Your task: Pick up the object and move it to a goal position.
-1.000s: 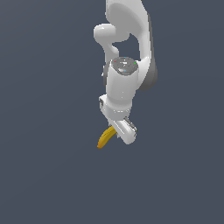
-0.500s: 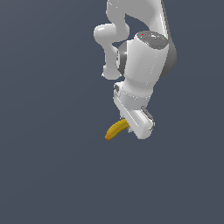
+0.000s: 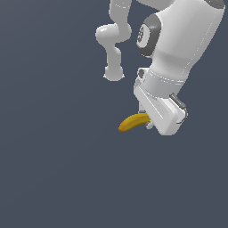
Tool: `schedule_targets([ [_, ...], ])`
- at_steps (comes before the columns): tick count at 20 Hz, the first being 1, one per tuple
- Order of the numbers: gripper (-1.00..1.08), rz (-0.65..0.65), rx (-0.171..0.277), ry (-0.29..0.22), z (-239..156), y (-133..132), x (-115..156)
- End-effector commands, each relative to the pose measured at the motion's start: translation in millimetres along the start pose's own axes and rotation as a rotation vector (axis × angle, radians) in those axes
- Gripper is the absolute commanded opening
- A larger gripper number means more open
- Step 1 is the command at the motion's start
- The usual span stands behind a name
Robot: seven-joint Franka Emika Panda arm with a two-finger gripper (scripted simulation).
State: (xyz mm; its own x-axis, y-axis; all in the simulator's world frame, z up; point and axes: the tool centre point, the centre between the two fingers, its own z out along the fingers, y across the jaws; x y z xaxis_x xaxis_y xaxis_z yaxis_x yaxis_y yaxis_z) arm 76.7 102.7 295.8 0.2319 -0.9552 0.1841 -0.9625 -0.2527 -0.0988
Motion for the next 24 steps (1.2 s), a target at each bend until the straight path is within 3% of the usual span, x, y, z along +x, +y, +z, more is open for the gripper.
schedule_targets([
  [1, -1.00, 0.043, 0.004, 0.014, -18.8, -8.8, -7.6],
  [11, -1.00, 0.175, 0.008, 0.056, -73.9, -39.6, -32.0],
  [24, -1.00, 0.275, 0.009, 0.088, -114.3, -66.1, -48.4],
])
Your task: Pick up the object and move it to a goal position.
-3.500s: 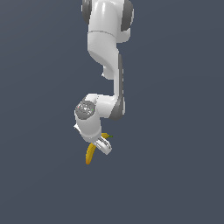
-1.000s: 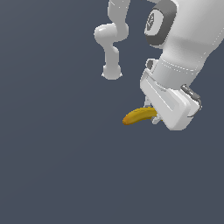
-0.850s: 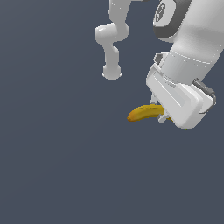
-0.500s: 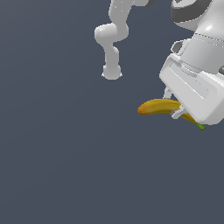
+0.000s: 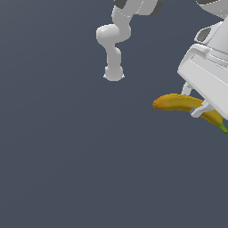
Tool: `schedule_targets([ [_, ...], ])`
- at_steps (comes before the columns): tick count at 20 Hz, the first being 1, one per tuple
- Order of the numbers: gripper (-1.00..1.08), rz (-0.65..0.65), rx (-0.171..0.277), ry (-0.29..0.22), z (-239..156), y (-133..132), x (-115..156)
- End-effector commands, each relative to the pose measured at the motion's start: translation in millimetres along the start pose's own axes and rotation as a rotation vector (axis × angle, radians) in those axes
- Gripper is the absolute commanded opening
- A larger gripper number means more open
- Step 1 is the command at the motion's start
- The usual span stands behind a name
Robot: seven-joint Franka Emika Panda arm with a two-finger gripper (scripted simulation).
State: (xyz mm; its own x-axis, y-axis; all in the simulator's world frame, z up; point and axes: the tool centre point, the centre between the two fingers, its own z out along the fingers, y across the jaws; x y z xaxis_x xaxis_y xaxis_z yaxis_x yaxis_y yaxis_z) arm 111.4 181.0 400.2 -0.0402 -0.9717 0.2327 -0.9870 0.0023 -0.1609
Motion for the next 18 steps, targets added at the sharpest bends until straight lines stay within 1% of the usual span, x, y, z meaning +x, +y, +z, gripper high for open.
schedule_targets([
  [1, -1.00, 0.015, 0.002, 0.004, -7.1, -3.6, -2.0],
  [18, -1.00, 0.046, 0.002, 0.014, -19.9, -12.4, -7.2],
])
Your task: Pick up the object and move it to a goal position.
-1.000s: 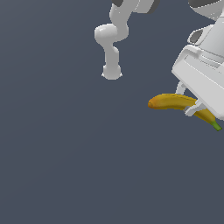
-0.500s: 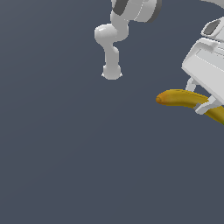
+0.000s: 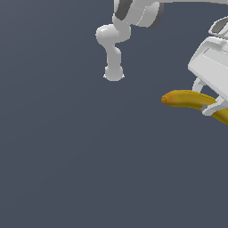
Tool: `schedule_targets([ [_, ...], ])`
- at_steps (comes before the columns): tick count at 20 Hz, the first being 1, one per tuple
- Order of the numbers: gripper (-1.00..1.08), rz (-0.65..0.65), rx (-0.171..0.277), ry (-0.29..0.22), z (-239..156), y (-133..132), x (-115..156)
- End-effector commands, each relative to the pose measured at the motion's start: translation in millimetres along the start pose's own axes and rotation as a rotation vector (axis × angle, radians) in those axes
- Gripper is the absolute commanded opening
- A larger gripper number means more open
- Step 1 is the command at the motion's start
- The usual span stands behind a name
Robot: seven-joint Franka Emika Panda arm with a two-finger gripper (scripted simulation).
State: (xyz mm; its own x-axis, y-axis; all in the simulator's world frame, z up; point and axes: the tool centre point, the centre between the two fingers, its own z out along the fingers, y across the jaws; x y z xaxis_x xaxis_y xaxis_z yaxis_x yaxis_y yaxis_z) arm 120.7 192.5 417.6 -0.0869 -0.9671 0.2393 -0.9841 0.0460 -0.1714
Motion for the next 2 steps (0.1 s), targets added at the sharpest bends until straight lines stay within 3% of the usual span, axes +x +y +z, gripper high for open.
schedule_targets([
  [1, -1.00, 0.002, 0.003, 0.000, -1.9, -0.6, 0.5],
  [2, -1.00, 0.002, 0.003, 0.000, -2.0, -0.6, 0.4],
])
